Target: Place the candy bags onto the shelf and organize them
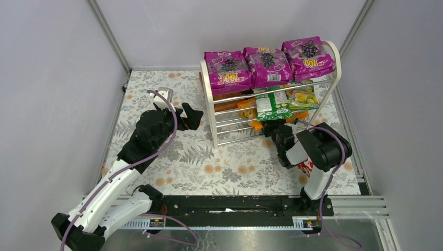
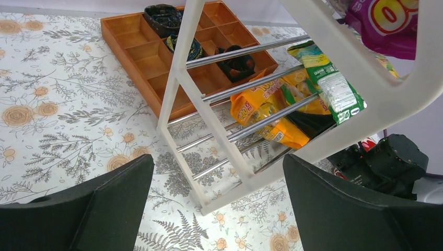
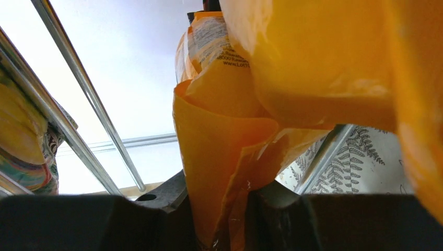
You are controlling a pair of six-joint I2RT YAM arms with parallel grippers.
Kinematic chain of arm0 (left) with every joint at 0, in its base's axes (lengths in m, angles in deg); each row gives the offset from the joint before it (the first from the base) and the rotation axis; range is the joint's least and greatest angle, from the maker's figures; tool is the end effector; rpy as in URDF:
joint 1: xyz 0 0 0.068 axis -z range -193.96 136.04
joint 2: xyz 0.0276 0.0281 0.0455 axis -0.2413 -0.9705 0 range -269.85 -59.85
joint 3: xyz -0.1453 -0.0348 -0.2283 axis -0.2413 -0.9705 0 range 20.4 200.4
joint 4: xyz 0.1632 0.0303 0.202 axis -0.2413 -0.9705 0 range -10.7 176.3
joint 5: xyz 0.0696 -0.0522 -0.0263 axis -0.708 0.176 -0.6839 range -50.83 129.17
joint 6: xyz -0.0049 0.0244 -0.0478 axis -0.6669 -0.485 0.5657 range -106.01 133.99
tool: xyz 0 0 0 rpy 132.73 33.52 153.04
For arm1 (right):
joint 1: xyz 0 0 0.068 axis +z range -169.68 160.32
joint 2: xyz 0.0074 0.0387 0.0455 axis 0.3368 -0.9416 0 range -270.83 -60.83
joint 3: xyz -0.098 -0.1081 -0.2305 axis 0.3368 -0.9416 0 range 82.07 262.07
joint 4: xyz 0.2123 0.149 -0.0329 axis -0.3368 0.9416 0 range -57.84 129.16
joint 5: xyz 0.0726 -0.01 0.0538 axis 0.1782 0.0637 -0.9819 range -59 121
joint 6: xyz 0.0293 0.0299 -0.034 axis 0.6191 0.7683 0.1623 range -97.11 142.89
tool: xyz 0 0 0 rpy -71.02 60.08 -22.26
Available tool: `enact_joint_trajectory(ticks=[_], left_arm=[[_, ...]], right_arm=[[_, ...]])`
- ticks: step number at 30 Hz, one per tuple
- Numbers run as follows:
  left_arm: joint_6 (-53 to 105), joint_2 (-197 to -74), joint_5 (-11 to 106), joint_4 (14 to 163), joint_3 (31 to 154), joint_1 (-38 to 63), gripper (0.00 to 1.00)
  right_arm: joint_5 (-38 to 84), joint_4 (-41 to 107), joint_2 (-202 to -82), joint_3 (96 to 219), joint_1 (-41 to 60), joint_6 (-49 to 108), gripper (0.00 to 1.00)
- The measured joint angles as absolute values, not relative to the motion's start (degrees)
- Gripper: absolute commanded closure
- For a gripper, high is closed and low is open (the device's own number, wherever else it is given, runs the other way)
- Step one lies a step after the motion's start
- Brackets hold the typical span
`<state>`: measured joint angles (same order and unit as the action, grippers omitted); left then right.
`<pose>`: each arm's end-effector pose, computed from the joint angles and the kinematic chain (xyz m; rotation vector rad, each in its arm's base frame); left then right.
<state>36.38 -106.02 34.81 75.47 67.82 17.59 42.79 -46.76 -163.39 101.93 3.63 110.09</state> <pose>0.1623 -0.0965 0.3511 0.0851 1.7766 -0.6214 0.2569 0.1028 0.1286 1.0978 1.4324 1.2760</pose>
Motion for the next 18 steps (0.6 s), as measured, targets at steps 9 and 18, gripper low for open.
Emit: enact_joint_trajectory(ticks=[9, 18], left_arm=[[36.3, -106.1, 34.6, 75.5, 67.8, 17.7, 0.01], [36.3, -106.1, 34.6, 75.5, 67.8, 17.7, 0.01]], right_arm=[[43.8, -48.5, -164.8, 102.2, 3.5, 108.8, 0.58], [41.0, -46.3, -162.0, 100.9, 3.5, 109.1, 0.34]])
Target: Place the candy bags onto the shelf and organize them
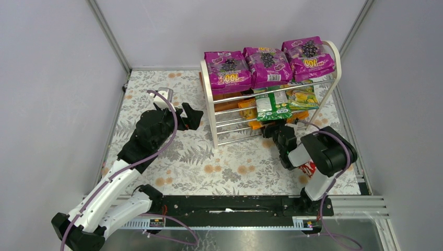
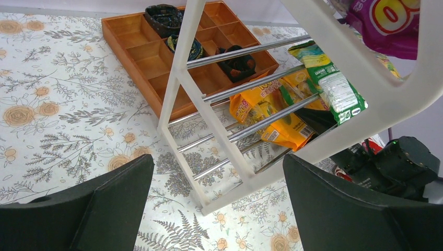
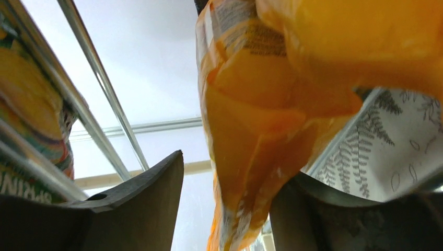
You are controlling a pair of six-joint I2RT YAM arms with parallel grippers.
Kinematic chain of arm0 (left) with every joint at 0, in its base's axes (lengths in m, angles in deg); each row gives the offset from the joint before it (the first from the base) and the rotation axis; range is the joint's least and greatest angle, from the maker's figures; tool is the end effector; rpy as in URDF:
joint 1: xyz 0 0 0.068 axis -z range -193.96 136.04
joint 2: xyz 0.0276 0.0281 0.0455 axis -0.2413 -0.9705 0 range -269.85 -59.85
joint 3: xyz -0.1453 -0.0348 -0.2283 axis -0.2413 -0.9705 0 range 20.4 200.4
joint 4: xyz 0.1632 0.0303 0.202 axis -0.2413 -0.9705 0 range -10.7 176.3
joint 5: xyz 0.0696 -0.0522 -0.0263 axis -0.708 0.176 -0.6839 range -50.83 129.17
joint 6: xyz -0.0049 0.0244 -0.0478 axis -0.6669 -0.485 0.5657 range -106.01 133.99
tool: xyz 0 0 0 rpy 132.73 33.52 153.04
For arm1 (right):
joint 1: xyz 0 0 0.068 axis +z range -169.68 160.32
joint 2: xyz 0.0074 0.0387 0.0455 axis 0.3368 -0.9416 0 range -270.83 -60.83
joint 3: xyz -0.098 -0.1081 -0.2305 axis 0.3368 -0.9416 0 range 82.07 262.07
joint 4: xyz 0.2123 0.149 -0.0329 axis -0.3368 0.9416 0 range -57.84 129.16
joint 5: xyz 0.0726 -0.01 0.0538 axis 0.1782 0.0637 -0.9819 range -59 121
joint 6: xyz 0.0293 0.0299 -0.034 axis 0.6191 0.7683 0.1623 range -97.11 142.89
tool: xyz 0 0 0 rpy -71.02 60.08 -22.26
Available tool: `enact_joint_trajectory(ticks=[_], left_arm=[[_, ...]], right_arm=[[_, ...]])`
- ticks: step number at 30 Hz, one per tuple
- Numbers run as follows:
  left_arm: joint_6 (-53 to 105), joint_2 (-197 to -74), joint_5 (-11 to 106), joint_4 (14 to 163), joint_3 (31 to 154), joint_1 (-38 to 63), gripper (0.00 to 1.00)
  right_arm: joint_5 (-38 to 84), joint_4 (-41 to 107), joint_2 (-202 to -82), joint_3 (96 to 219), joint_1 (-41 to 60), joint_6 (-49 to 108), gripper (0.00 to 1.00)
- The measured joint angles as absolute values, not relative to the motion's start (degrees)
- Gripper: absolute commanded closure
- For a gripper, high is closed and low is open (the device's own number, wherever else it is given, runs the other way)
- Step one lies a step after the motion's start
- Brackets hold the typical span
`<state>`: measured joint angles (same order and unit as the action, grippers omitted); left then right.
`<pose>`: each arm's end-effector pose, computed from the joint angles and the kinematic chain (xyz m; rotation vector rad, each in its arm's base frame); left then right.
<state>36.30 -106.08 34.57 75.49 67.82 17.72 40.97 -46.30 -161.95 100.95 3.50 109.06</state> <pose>0.1624 -0.0968 0.3510 0.0853 1.7768 -0.6182 0.2526 0.1015 0.1307 1.0669 1.4596 1.2854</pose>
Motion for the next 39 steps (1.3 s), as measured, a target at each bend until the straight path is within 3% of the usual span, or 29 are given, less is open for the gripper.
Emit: enact_joint_trajectory(ticks=[6, 12, 14, 18, 23, 26, 33, 39], left_arm=[[36.3, -106.1, 34.6, 75.5, 67.8, 17.7, 0.01], [36.3, -106.2, 34.6, 75.5, 67.8, 17.7, 0.01], [36.3, -106.4, 34.6, 75.5, 67.8, 17.7, 0.01], [36.3, -107.0, 34.6, 75.5, 67.8, 17.5, 0.01], [36.3, -107.4, 34.5, 75.2, 68.0, 17.1, 0.01], [36.1, -107.7, 33.4, 72.7, 70.6, 17.0, 0.01], [34.3, -105.1, 29.4, 72.3, 81.7, 17.0, 0.01], [31.6, -103.0, 28.2, 73.2, 91.4, 17.0, 0.01]], right_arm=[[37.8, -40.4, -153.0, 95.7, 3.5, 108.0, 0.23], [34.5, -26.2, -139.2, 90.9, 3.5, 105.0, 0.21], [33.8, -18.9, -132.0, 89.8, 3.5, 103.2, 0.18], [33.4, 3.8, -109.8, 92.0, 3.5, 95.4, 0.04], [36.6, 35.0, -86.1, 107.2, 3.5, 81.2, 0.0], [39.0, 48.7, -79.7, 119.2, 3.5, 72.8, 0.0], [43.4, 65.8, -80.4, 151.2, 3.5, 52.2, 0.0], [45.4, 67.9, -82.8, 163.4, 3.5, 42.5, 0.0]])
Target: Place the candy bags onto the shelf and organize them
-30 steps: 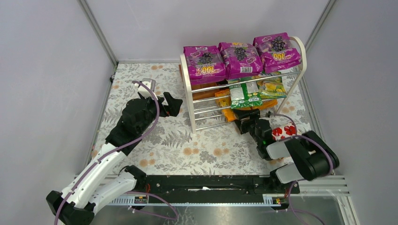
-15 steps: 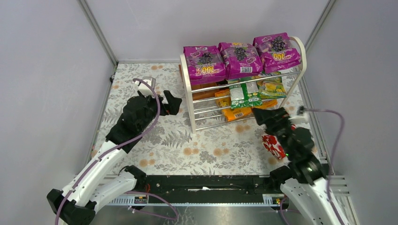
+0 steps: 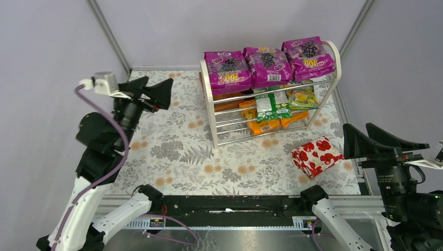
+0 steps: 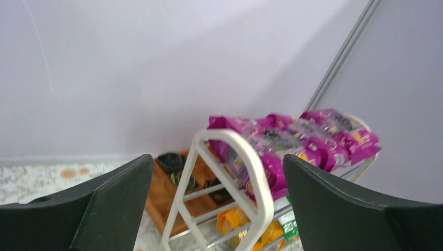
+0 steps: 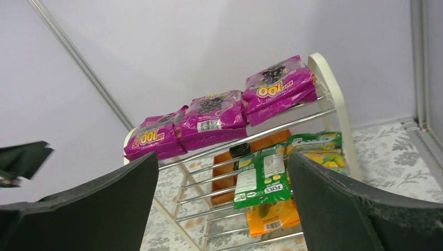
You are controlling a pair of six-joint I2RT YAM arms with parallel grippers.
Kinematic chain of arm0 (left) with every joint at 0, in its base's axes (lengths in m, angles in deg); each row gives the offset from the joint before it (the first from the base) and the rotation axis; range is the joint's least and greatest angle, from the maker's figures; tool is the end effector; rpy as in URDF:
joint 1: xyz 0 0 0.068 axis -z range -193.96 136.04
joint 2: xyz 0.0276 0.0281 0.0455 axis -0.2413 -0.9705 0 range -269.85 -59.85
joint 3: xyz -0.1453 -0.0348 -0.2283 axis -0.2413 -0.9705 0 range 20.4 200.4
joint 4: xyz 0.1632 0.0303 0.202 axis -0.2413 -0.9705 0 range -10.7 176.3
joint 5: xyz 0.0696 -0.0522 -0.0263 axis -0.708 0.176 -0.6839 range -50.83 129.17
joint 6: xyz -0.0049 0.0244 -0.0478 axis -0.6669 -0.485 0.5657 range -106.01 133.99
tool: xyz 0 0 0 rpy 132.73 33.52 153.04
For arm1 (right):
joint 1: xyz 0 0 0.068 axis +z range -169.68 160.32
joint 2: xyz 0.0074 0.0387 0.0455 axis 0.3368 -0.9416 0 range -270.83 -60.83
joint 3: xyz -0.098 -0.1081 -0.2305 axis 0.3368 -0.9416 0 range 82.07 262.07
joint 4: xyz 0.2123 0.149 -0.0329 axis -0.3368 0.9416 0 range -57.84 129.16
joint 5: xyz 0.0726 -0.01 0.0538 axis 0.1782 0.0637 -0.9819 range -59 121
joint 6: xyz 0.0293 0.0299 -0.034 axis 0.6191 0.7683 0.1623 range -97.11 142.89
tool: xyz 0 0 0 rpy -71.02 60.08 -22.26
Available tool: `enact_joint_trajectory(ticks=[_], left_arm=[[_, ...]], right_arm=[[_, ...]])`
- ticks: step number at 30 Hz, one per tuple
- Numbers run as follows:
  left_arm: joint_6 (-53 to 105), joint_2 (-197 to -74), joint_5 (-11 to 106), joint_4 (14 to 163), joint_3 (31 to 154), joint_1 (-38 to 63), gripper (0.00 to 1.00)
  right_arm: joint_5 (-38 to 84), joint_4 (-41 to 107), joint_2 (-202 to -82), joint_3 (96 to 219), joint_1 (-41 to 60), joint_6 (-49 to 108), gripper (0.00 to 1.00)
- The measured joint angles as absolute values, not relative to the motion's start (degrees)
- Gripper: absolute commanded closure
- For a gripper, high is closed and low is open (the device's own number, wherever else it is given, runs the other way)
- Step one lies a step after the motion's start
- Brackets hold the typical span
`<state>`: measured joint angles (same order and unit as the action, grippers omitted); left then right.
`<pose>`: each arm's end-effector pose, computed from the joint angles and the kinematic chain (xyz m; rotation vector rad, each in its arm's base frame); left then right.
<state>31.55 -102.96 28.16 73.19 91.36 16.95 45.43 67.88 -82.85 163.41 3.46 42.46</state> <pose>0.1075 -0.0564 0.4892 -0.0104 1.3419 -0.5921 -0.0442 -0.0285 0.4972 0.1892 1.1726 0.5114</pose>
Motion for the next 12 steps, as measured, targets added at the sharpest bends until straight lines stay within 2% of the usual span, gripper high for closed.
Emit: enact_joint_trajectory(ticks=[12], left_arm=[[27.6, -99.7, 27.9, 75.1, 94.7, 16.9, 0.01]], right_arm=[[47.3, 67.0, -82.9, 160.9, 3.5, 38.3, 0.0]])
